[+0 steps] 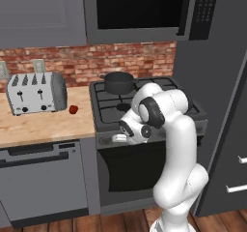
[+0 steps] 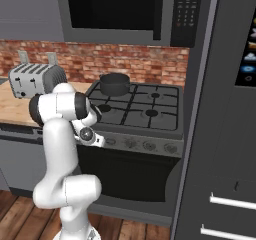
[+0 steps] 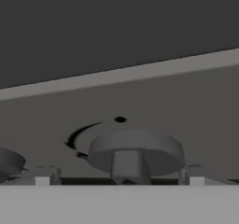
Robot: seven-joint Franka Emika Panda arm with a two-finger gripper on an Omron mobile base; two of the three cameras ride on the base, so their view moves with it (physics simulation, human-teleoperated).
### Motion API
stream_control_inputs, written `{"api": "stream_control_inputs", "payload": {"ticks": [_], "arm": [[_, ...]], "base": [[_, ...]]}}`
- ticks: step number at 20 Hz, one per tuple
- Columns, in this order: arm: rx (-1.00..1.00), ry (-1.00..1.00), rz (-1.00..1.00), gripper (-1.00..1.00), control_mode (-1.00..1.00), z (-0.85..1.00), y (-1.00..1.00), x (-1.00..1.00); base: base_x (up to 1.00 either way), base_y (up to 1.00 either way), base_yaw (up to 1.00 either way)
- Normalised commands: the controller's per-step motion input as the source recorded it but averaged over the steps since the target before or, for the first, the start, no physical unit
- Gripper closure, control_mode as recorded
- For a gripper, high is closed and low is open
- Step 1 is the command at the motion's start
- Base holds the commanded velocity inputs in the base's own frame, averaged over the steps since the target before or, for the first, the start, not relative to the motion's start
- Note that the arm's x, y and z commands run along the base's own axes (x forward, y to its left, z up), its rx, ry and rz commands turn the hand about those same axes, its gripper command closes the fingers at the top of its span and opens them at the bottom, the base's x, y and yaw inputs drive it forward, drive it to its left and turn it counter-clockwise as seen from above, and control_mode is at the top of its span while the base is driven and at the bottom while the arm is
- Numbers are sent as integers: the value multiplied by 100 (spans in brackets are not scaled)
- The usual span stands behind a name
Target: Turn on the burner for the pot on the stove. Wait thirty seconds for the pot to heat up. Then add the bell pepper to the pot.
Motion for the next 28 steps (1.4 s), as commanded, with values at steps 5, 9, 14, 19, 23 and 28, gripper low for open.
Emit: {"api": "stream_control_inputs", "payload": {"ticks": [5,9,14,19,23,28], "arm": [[0,-3,0,-100,-100,42,-12,0],[0,0,0,-100,-100,5,0,12],[0,0,0,-100,-100,-8,0,29],[0,0,0,-100,-100,-26,0,30],[0,0,0,-100,-100,-30,2,32],[-1,-1,0,-100,-100,-36,21,27]], "base": [[0,0,0],[0,0,0],[0,0,0],[0,0,0],[0,0,0],[0,0,0]]}}
